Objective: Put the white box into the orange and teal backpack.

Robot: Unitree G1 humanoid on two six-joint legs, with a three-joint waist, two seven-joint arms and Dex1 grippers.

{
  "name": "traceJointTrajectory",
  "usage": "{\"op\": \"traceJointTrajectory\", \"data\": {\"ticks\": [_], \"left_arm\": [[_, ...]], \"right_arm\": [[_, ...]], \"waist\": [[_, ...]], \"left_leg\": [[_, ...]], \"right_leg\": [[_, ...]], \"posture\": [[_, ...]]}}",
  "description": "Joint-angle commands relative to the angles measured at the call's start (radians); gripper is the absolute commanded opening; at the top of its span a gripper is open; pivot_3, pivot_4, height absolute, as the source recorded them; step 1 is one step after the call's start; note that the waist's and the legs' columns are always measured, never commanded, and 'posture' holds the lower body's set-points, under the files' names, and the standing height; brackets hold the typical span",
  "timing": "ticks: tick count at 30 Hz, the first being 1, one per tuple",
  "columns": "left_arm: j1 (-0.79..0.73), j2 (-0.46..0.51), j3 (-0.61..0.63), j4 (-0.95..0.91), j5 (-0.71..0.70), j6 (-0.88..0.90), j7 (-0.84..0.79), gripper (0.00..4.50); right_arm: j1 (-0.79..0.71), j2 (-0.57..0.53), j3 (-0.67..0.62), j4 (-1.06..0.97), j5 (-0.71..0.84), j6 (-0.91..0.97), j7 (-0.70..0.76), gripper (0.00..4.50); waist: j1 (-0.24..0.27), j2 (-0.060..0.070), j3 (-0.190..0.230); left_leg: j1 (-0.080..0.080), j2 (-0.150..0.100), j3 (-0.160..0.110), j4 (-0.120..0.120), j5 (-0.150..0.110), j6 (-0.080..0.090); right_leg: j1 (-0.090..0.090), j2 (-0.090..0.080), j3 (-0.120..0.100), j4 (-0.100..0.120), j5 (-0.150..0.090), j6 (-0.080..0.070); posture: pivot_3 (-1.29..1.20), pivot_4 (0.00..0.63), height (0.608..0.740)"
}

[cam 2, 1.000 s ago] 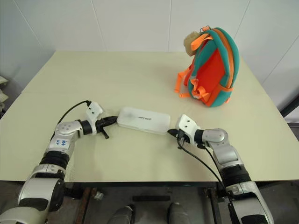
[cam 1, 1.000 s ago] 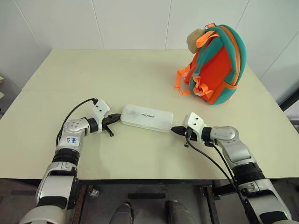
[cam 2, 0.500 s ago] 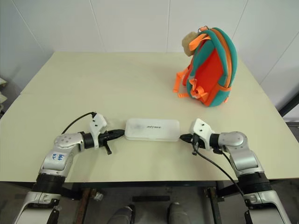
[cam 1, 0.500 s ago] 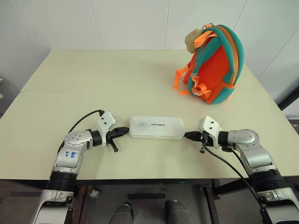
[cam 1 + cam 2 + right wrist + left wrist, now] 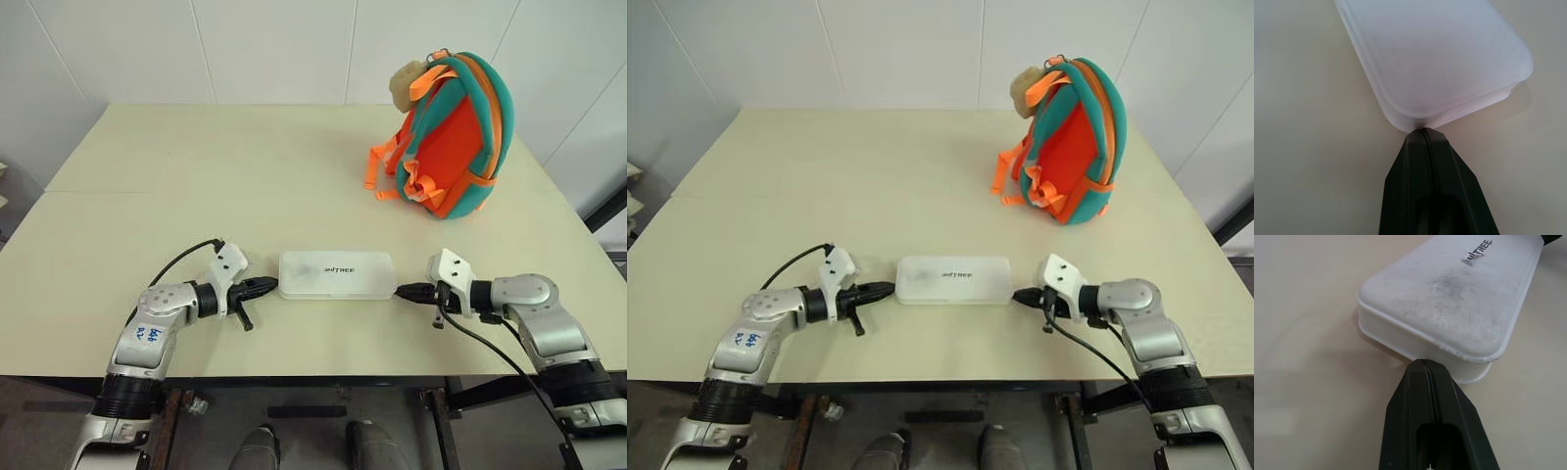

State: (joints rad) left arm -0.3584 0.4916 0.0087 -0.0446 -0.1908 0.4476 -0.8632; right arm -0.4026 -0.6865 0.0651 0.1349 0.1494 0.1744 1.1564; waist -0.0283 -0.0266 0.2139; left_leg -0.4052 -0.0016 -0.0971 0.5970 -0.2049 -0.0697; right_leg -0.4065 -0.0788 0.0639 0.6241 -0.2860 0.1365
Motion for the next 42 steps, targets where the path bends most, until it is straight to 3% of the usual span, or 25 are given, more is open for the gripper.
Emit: {"op": "traceJointTrajectory", "data": {"ticks": [1, 13, 14, 17, 24, 28, 30, 32, 35, 42], "left_arm": [[0.039, 0.007, -0.01, -0.096, -0.04, 0.021, -0.001, 0.0], [0.092, 0.062, 0.011, -0.096, -0.045, 0.009, 0.034, 0.0], [0.085, 0.072, 0.03, -0.087, -0.062, 0.027, 0.031, 0.0], [0.056, 0.086, 0.081, -0.063, -0.124, 0.106, 0.029, 0.53], [-0.079, 0.123, 0.153, 0.107, -0.31, 0.392, -0.055, 2.73], [-0.208, 0.129, 0.176, 0.251, -0.413, 0.584, -0.101, 3.96], [-0.257, 0.124, 0.176, 0.305, -0.431, 0.617, -0.115, 4.45], [-0.307, 0.118, 0.167, 0.377, -0.438, 0.659, -0.121, 4.45], [-0.394, 0.101, 0.157, 0.501, -0.505, 0.864, -0.161, 4.45], [-0.434, 0.115, 0.038, 0.536, -0.473, 0.926, -0.18, 4.45]], "right_arm": [[0.042, -0.023, -0.01, -0.111, 0.047, 0.03, 0.018, 0.01], [0.121, -0.066, -0.037, -0.212, 0.1, 0.125, -0.002, 0.01], [0.121, -0.081, -0.052, -0.213, 0.115, 0.149, 0.001, 0.18], [0.113, -0.129, -0.072, -0.211, 0.154, 0.194, 0.038, 0.81], [-0.039, -0.203, -0.051, -0.099, 0.153, 0.236, 0.112, 3.19], [-0.171, -0.181, 0.005, 0.049, 0.107, 0.241, 0.126, 4.49], [-0.228, -0.159, 0.029, 0.119, 0.088, 0.24, 0.124, 4.5], [-0.277, -0.139, 0.053, 0.183, 0.066, 0.246, 0.127, 4.5], [-0.331, -0.111, 0.093, 0.238, 0.046, 0.266, 0.152, 4.5], [-0.356, -0.087, 0.127, 0.212, 0.05, 0.329, 0.195, 4.5]], "waist": [[0.0, 0.0, 0.0], [0.001, 0.0, 0.0], [0.001, 0.0, 0.0], [0.001, 0.0, 0.0], [-0.003, 0.0, 0.0], [-0.003, 0.0, 0.0], [-0.003, 0.0, 0.0], [-0.002, 0.0, 0.0], [-0.003, 0.0, 0.0], [-0.003, 0.0, 0.0]], "left_leg": [[0.0, 0.0, 0.0, 0.0, 0.0, 0.0], [0.002, 0.0, 0.0, 0.002, 0.0, 0.001], [0.002, 0.0, 0.0, 0.002, 0.0, 0.001], [0.002, 0.0, 0.0, 0.001, 0.0, 0.001], [0.003, 0.0, 0.0, 0.002, 0.0, 0.001], [0.003, 0.0, 0.0, 0.003, 0.0, 0.001], [0.002, 0.0, 0.0, 0.002, 0.0, 0.001], [0.002, 0.0, 0.0, 0.002, 0.0, 0.001], [0.002, 0.0, -0.001, 0.001, -0.001, 0.001], [-0.001, 0.0, -0.002, 0.0, -0.002, 0.0]], "right_leg": [[0.0, 0.0, 0.0, 0.0, 0.0, 0.0], [0.005, 0.0, 0.0, -0.004, -0.001, -0.001], [0.005, 0.0, 0.0, -0.005, -0.001, -0.001], [0.005, 0.0, 0.0, -0.005, -0.001, -0.001], [0.006, 0.0, -0.001, -0.005, -0.001, -0.001], [0.006, 0.0, -0.001, -0.005, -0.001, -0.001], [0.006, 0.0, -0.001, -0.006, 0.0, -0.001], [0.006, 0.0, -0.001, -0.006, 0.0, -0.001], [0.006, 0.0, -0.002, -0.005, 0.0, 0.0], [0.001, 0.0, -0.002, -0.003, -0.002, 0.002]], "posture": [[0.0, 0.15, 0.74], [0.0, 0.15, 0.74], [0.0, 0.15, 0.74], [0.0, 0.15, 0.74], [0.0, 0.15, 0.74], [0.0, 0.15, 0.74], [0.0, 0.15, 0.74], [0.0, 0.15, 0.74], [0.0, 0.15, 0.74], [0.0, 0.15, 0.74]]}}
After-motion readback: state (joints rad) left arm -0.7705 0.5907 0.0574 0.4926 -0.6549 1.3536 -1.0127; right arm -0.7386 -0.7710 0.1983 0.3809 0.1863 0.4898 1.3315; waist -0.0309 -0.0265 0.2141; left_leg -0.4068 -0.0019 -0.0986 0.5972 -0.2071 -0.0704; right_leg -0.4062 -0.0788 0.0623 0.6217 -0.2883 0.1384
